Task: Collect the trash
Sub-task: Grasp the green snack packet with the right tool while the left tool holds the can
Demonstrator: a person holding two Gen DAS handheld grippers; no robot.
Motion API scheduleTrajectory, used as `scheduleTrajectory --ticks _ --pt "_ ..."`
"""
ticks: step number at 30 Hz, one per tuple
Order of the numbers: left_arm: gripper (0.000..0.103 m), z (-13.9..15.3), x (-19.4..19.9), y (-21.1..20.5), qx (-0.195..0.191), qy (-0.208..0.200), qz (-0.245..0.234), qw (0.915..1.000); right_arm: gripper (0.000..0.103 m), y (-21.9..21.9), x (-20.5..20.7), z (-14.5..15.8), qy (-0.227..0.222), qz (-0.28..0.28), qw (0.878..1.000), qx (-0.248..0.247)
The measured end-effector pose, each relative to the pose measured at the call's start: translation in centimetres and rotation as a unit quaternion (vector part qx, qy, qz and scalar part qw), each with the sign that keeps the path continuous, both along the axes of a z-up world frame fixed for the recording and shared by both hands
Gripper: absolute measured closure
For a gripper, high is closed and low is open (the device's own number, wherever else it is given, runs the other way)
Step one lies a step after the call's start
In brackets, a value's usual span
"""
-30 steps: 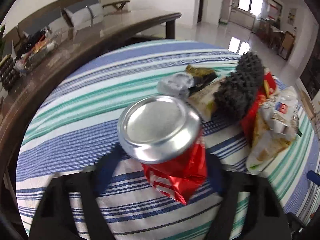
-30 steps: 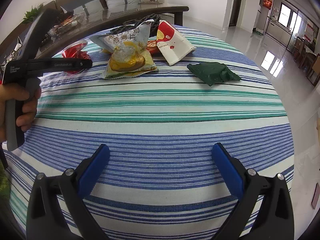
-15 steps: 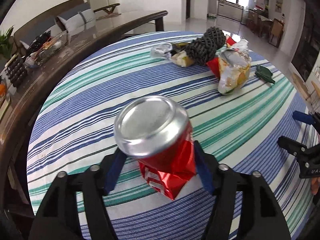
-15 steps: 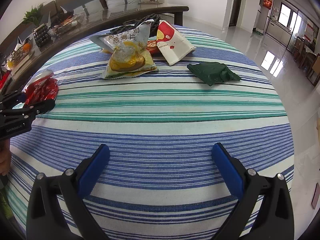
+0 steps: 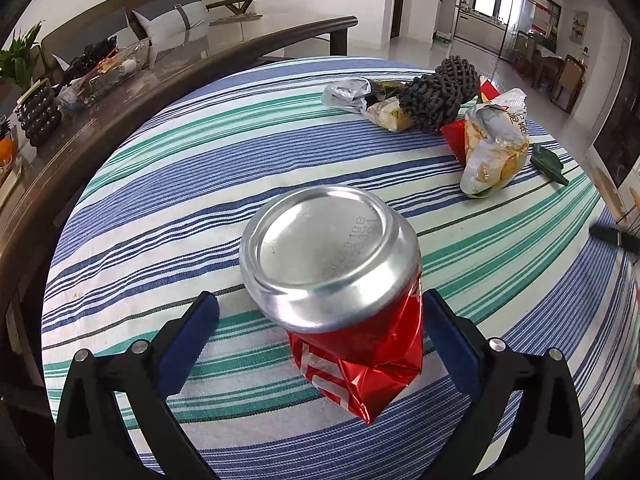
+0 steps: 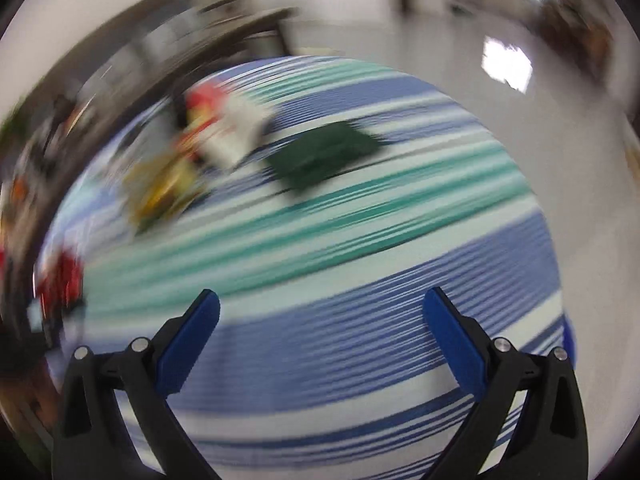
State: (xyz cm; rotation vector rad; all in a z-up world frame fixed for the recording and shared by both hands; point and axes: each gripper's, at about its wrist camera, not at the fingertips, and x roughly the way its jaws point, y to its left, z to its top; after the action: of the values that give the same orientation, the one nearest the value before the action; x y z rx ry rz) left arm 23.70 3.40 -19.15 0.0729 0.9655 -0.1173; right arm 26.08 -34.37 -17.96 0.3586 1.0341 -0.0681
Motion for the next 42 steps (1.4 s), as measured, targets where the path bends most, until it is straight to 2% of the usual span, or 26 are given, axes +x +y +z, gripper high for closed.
scheduleTrajectory --ticks 2,4,7,11,14,15,17,18,19,21,22,26,28,30,34,38,40,42 --pt "0.004 0.0 0.1 0.0 0.0 0.0 0.001 1.0 0.007 -0.8 2.1 0.3 0.004 -0.032 0.999 0.032" --pt "0.004 0.0 0.2 0.0 0.0 0.0 0.001 1.0 0.026 -0.5 3.9 0.4 0.005 -0.047 0.998 0.041" --pt "0.004 0.1 0.2 0.0 0.0 0.0 0.001 1.0 0.029 0.0 6.3 0.0 0.007 -0.079 0.995 0.057" --pt "0.004 0.1 0.2 0.0 -0.001 0.0 0.001 1.0 0.028 1.4 8.8 0.0 0.006 -0.086 0.996 -0.01" --pt "0.004 0.1 0.2 0.0 -0.001 0.0 0.001 1.0 0.028 3.0 9.6 -0.4 0.021 -0.048 0.993 -0.103" --pt "0.004 0.1 0.2 0.0 -0.001 0.0 0.001 1.0 0.028 3.7 9.3 -0.6 0.013 -0.031 0.992 -0.125" --pt "0.004 0.1 0.2 0.1 -0.001 0.0 0.001 1.0 0.038 4.2 8.2 -0.7 -0.013 -0.012 0.99 -0.139" --pt "0.004 0.1 0.2 0.1 -0.001 0.0 0.001 1.0 0.052 4.3 7.6 -0.6 -0.024 -0.003 0.99 -0.142" --pt "0.004 0.1 0.3 0.1 -0.001 0.0 0.001 1.0 0.054 4.4 6.9 -0.5 -0.028 0.002 0.989 -0.148" --pt "0.004 0.1 0.2 0.1 -0.001 0.0 0.001 1.0 0.054 4.6 5.5 -0.7 -0.038 0.029 0.99 -0.131" --pt "0.004 0.1 0.3 0.1 -0.001 0.0 0.001 1.0 0.054 5.2 4.4 -0.7 -0.047 0.064 0.99 -0.117" --pt "0.004 0.1 0.2 0.1 -0.001 0.0 0.001 1.0 0.054 8.8 -0.4 -0.7 -0.069 0.211 0.97 -0.097" --pt "0.004 0.1 0.3 0.1 -0.001 0.0 0.001 1.0 0.054 10.0 -3.0 -0.7 -0.073 0.255 0.959 -0.101" --pt "0.004 0.1 0.2 0.1 -0.001 0.0 0.001 1.0 0.054 10.0 -4.6 -0.8 -0.074 0.267 0.956 -0.101" --pt "0.004 0.1 0.2 0.1 -0.001 0.0 -0.001 1.0 0.054 8.7 -6.9 -0.7 -0.071 0.248 0.96 -0.105" --pt "0.004 0.2 0.0 0.7 0.005 0.011 -0.033 0.9994 0.05 8.1 -9.6 -0.6 -0.065 0.237 0.964 -0.103" --pt "0.004 0.4 -0.3 1.9 0.002 0.029 -0.029 0.9992 0.029 8.0 -9.4 -0.7 -0.06 0.234 0.965 -0.1" --pt "0.004 0.8 -0.7 3.3 -0.017 0.032 -0.025 0.999 0.018 7.7 -9.5 -0.8 -0.055 0.22 0.97 -0.093"
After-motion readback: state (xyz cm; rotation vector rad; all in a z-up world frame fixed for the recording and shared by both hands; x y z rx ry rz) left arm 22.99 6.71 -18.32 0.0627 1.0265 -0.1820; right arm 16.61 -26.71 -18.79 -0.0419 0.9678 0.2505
